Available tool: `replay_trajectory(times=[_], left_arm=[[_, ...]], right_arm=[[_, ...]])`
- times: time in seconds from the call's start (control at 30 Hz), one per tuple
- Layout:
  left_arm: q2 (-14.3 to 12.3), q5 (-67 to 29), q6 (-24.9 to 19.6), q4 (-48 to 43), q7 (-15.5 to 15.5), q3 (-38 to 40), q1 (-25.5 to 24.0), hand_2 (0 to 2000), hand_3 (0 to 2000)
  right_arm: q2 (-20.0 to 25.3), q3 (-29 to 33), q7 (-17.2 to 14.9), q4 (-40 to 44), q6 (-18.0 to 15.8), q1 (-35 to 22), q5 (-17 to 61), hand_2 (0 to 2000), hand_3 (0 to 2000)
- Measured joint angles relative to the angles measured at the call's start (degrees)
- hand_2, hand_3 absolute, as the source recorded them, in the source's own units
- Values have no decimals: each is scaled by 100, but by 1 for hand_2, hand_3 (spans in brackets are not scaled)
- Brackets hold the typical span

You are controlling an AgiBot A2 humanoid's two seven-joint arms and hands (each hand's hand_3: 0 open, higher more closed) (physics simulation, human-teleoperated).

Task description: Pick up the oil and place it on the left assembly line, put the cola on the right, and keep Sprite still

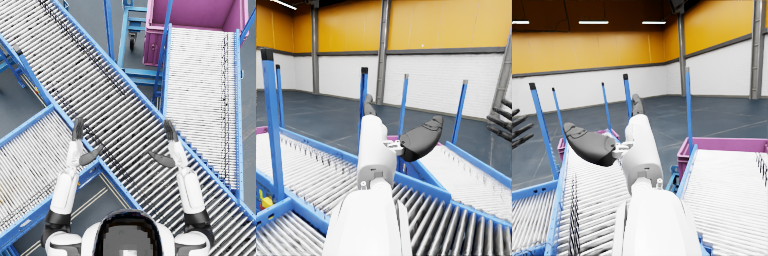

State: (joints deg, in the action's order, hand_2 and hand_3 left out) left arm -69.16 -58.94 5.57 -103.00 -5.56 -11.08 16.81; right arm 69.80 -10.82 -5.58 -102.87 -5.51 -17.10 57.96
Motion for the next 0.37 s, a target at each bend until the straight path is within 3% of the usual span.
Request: replay_trajectory(times=[0.37], left_arm=[[2,161,20,9,-20,-49,-22,0,0]], right_arm=[[-65,-74,-20,-4,-20,51,-66,0,0]])
